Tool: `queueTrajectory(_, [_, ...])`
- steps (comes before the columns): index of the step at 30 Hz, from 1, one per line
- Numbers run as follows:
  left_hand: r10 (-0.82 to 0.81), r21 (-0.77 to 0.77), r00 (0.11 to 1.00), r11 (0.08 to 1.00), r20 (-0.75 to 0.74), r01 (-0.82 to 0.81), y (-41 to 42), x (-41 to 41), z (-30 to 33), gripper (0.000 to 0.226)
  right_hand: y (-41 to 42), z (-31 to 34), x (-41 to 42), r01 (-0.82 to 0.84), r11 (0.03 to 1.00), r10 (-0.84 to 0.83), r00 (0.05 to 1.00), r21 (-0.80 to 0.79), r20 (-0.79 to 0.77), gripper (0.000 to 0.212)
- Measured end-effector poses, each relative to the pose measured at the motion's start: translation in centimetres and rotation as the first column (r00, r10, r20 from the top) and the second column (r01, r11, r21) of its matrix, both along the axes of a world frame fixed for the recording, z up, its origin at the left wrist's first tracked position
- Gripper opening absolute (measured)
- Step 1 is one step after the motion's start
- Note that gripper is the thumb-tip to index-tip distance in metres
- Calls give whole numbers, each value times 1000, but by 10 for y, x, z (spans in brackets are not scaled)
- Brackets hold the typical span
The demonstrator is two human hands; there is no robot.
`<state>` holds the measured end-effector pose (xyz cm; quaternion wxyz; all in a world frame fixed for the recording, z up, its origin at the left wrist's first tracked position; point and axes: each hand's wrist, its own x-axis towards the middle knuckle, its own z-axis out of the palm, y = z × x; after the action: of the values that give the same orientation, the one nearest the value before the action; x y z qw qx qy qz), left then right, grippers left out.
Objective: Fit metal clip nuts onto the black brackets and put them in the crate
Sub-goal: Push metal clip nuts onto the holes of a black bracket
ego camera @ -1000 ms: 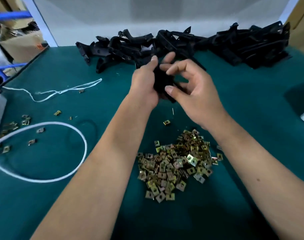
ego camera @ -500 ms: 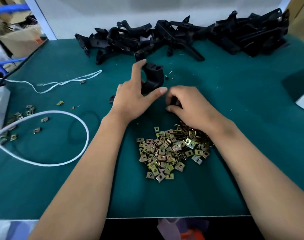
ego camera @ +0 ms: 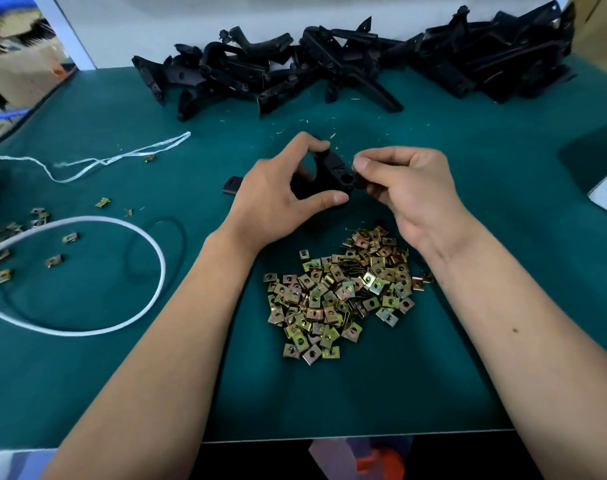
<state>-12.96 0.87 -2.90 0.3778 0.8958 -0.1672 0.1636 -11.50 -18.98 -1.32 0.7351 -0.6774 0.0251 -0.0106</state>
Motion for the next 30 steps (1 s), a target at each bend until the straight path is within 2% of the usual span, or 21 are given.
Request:
queueTrajectory(5, [8, 61, 1000, 998, 30, -10, -1, -2, 2, 67, 2, 2, -1, -26, 998, 27, 999, 49, -33, 16])
queueTrajectory(13, [19, 149, 996, 988, 88, -32, -2, -4, 6, 73, 1, 2, -3, -9, 1000, 11, 996, 25, -92, 13])
queueTrajectory(17, [43, 152, 996, 987, 80, -55, -4, -5, 8, 72, 2, 2, -3, -2, 1000, 3, 998, 19, -69, 12])
queueTrajectory(23, [47, 171, 996, 984, 72, -58, -2, -5, 10, 72, 1, 1, -3, 15, 997, -15, 1000, -77, -3, 12])
queueTrajectory(27, [36, 227, 994, 972, 102, -58, -5, -5, 11, 73, -1, 1, -3, -23, 996, 24, 1000, -82, 7, 16])
queueTrajectory(30, [32, 195, 993, 979, 112, -53, -8, -6, 11, 69, -1, 3, -4, -67, 996, 67, 998, -53, -2, 17])
